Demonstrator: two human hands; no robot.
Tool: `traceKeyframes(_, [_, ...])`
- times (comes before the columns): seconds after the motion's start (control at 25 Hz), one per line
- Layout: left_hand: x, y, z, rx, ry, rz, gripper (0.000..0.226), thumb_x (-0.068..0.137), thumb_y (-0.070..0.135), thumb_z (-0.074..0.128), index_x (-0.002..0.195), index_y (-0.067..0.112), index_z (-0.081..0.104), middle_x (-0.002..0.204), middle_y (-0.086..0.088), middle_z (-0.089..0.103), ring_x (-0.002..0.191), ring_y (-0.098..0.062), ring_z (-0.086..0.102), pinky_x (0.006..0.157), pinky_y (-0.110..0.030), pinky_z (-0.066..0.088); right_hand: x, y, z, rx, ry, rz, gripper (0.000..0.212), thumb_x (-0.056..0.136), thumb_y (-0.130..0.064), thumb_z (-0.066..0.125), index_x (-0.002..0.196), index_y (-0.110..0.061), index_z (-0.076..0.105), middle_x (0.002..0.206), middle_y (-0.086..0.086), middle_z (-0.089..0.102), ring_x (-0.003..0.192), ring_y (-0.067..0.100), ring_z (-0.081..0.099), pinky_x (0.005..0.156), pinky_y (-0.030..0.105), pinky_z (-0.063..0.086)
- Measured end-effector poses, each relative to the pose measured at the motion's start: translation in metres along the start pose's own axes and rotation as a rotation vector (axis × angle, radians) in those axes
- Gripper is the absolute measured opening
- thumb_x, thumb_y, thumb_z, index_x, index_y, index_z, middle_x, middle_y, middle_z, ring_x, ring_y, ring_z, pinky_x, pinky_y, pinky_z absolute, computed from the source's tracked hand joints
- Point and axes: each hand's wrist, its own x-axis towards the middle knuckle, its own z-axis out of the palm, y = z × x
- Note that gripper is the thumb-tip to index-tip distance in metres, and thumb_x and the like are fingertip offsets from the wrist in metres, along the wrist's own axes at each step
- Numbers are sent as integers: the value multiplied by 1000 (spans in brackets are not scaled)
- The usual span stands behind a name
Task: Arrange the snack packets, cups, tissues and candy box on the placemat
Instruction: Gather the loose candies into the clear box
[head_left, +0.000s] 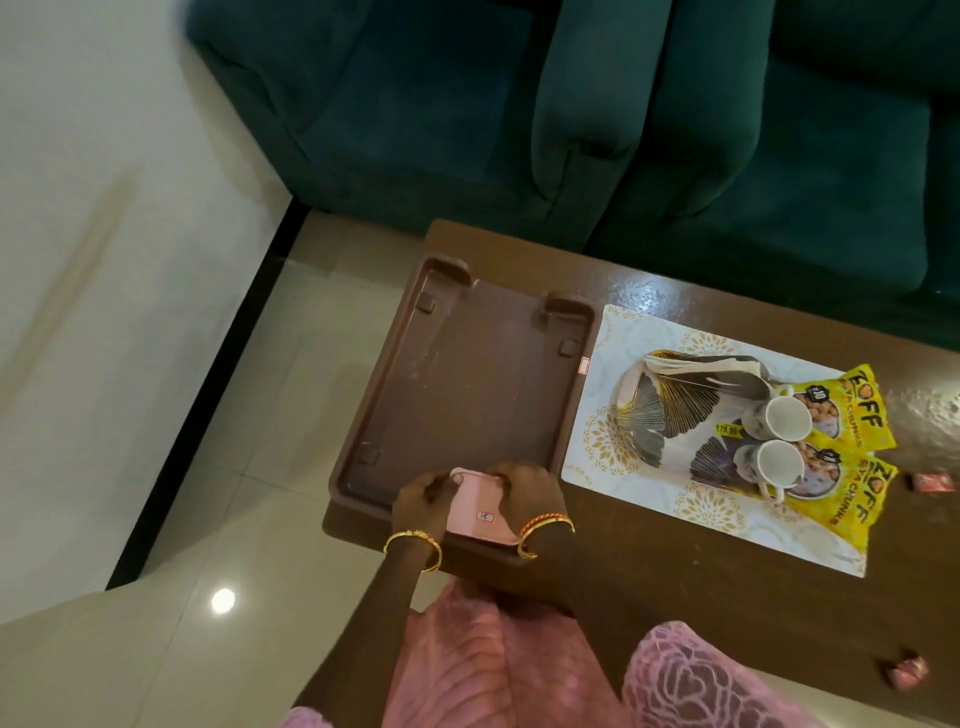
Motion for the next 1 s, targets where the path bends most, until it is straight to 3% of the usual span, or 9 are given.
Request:
traceKeyframes(0.08, [-3,6,-3,-186,-31,-53,22,86,41,61,84,20,67,98,-12,70,94,-29,62,84,-39,51,-6,2,-10,144,76,69,32,85,-5,49,107,-18,68,106,10,71,100,29,62,88,34,50])
traceKeyframes(0.16, [-8,15,-2,-351,-125,-209,30,87,52,53,84,25,65,93,-6,68,89,-24,61,83,-44,52,-13,6,-20,308,150,165,29,85,-3,51,102,-16,70,104,9,72,96,26,64,85,30,50])
traceKeyframes(0.28, [-20,28,8,-491,-287,-350,50,85,64,43,96,21,67,92,-7,72,89,-26,64,77,-38,53,-29,15,-36,486,190,253,24,84,-1,56,100,-13,71,102,8,73,91,20,63,84,25,47])
traceKeyframes(0.44, [-39,47,32,-706,-553,-379,64,84,67,38,84,18,78,82,-8,77,72,-24,73,64,-34,56,-65,37,-56,651,189,297,19,82,-1,60,95,-11,70,95,9,72,87,20,63,81,28,51])
traceKeyframes(0.56, [-58,63,62,-642,-679,-356,64,75,71,42,75,19,79,72,-7,75,61,-21,70,62,-29,55,-96,62,-65,750,224,377,16,81,-1,62,92,-10,69,89,9,71,87,25,65,82,34,54])
traceKeyframes(0.68, [-79,73,103,-548,-797,-371,69,79,71,37,75,15,78,69,-9,72,60,-23,68,63,-27,55,-118,95,-76,790,283,487,20,78,1,61,94,-8,69,94,11,72,87,25,66,86,41,54])
traceKeyframes(0.8, [-98,79,152,-426,-843,-415,68,78,71,40,84,11,70,78,-12,66,68,-25,62,72,-31,48,-136,129,-87,778,384,504,31,76,4,59,102,-11,65,100,10,70,86,19,62,83,31,51])
traceKeyframes(1.0, [-138,84,248,-407,-853,-471,65,85,61,35,78,11,77,74,-10,72,68,-21,66,73,-34,47,-161,216,-116,748,416,488,36,77,4,59,111,-7,64,108,15,67,96,28,64,92,38,51])
